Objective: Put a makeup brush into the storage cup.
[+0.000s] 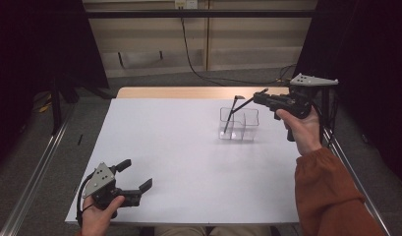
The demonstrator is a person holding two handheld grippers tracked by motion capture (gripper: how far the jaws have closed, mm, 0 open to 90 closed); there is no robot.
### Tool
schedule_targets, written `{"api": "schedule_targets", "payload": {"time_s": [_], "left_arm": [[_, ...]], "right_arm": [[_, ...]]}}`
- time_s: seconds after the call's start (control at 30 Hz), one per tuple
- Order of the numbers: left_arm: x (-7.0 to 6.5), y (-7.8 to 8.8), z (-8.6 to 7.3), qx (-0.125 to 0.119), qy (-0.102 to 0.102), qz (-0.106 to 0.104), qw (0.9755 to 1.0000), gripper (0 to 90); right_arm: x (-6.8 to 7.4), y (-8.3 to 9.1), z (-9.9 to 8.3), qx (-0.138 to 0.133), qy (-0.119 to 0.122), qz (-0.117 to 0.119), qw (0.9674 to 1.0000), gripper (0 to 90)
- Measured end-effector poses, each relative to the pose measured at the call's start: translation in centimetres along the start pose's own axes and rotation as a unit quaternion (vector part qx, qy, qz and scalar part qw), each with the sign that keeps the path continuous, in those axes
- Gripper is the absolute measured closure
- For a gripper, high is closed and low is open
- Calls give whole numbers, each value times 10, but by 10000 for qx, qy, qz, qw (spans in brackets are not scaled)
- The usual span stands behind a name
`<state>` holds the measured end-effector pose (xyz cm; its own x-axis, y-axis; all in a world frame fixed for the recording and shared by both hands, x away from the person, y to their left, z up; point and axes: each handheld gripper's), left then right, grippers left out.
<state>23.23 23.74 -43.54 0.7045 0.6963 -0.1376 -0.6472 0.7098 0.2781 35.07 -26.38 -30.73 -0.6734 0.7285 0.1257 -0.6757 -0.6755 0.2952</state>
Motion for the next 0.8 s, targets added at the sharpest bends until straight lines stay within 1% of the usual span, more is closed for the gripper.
{"api": "schedule_targets", "payload": {"time_s": [0.2, 0.37, 0.43, 0.6, 0.8], "left_arm": [[2, 0, 0, 9, 17, 13, 10000, 35], [2, 0, -1, 15, 13, 10, 10000, 35], [2, 0, -1, 18, 11, 16, 10000, 35], [1, -1, -1, 44, -49, -47, 10000, 31], [2, 0, -1, 28, -17, -17, 10000, 31]], "right_arm": [[-1, -8, 4, 176, 27, -98, 9998, 835], [-3, -17, 5, 260, 54, -169, 9995, 836], [-3, -21, 4, 322, 87, -192, 9993, 836], [-5, -28, 1, 402, 103, -221, 9989, 835], [-7, -35, -2, 454, 113, -248, 9986, 836]]}}
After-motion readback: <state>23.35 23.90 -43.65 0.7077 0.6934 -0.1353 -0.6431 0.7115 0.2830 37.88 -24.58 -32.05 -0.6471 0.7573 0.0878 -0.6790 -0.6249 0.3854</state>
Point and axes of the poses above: each handheld gripper's, and its own axes: y roughly backward along the jaws, z roughly out of its top, x roughly to its left, and after that the axes turned 4 degrees about y, right-handed
